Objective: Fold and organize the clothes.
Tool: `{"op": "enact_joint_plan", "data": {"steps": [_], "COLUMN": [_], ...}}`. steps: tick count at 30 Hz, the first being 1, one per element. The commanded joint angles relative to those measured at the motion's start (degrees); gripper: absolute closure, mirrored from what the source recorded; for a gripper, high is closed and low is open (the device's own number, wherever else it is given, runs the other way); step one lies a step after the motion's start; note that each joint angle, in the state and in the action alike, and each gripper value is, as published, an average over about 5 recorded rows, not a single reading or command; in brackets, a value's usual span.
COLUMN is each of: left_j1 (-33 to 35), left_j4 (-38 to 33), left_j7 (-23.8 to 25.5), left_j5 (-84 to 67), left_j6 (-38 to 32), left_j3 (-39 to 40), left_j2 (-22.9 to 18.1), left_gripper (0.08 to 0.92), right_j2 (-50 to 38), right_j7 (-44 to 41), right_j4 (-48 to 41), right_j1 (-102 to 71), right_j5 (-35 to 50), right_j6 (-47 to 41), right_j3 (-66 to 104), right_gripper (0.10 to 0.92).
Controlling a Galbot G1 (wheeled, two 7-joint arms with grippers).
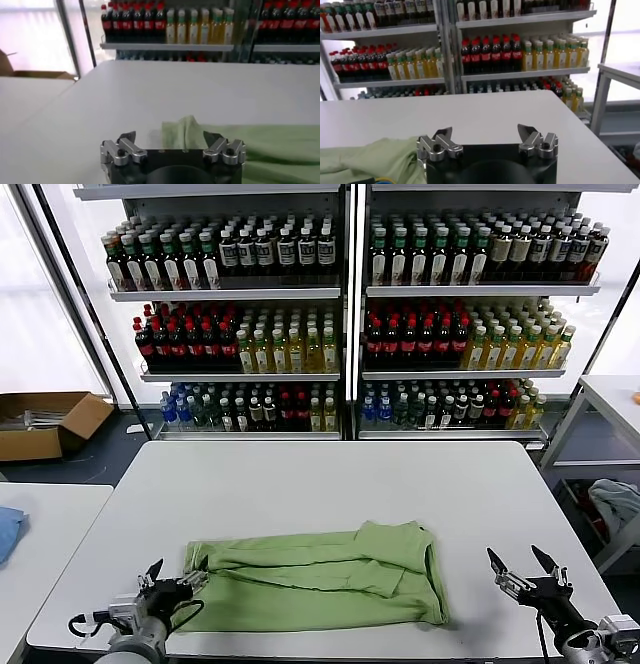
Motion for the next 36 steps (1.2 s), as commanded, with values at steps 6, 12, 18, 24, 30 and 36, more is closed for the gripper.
{"op": "enact_joint_plan", "data": {"steps": [6,12,18,24,30,36], "left_j1": [-0.34,-0.23,0.26,-0.12,-0.28,-0.25], "left_j4": [2.85,2.87,2.54,1.0,2.45,9.45], "left_j7": [-6.05,-5.92,-5.54,-4.36,4.07,14.68], "left_j5": [0.22,0.1,0.36,-1.94,-4.45,-9.47], "left_j6": [-0.93,-0.88,-0.98,-1.08,-1.75,-0.76], "left_j3": [4.78,4.88,4.88,0.95,-15.13,-29.7], "left_j2": [-4.97,-5.02,-5.1,-2.03,9.02,19.71], "left_gripper": [0.228,0.398,0.571,0.745,0.885,0.903], "right_j2": [0.51,0.43,0.23,-0.06,-0.58,-0.52], "right_j7": [-0.18,-0.22,-0.21,-0.21,-0.21,-0.13], "right_j4": [0.44,0.42,0.47,0.51,0.71,0.72], "right_j1": [-0.89,-0.92,-0.7,-0.64,-0.7,-0.04], "right_j5": [-0.78,-0.66,-0.33,0.11,0.89,1.02], "right_j6": [2.32,2.51,2.55,2.57,2.69,2.72], "right_j3": [1.53,1.52,1.68,2.1,2.86,2.13], "right_gripper": [0.203,0.203,0.203,0.203,0.203,0.203]}}
